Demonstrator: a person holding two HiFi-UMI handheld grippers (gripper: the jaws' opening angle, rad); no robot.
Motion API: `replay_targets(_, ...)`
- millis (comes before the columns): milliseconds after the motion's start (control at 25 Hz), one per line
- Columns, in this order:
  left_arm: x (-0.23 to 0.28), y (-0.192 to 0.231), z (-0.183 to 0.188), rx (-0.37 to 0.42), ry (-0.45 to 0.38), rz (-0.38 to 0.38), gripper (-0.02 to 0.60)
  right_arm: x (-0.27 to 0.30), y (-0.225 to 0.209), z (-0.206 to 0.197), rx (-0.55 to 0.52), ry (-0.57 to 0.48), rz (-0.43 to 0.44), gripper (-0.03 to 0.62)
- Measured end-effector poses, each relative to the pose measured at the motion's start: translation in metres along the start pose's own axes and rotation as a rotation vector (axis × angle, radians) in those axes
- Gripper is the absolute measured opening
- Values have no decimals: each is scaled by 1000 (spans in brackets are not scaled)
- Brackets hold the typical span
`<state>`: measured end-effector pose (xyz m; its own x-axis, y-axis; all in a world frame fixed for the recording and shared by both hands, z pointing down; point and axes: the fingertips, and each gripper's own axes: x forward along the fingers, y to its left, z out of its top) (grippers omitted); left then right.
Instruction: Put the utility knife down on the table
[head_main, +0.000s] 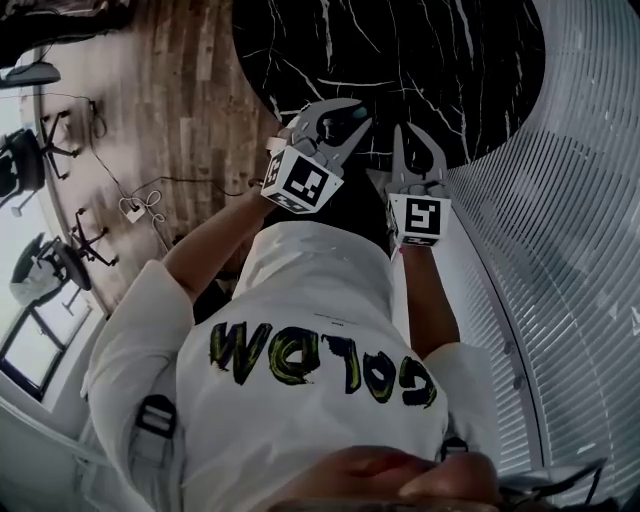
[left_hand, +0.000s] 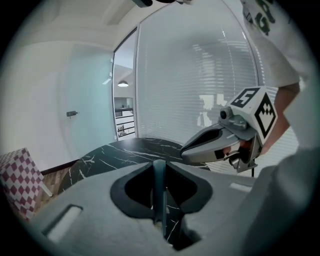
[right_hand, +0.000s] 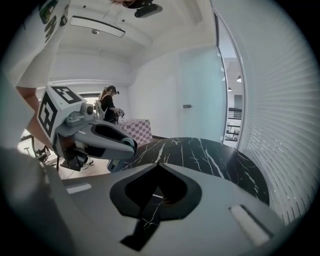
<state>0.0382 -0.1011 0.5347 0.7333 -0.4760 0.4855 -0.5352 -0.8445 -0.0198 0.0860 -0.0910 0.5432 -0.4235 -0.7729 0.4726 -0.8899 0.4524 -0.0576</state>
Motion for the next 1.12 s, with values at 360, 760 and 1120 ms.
replay_targets(360,26,-1,-55,87,97,-36,72,40,5,-55,-1,102,26,2)
replay_targets(760,52,-10,-109,155,219,-97,72,59,17,-96,32,182,40,2)
replay_targets(1120,71,-7,-141,173,301,-143,72,78,15,-127,40,240,48,2)
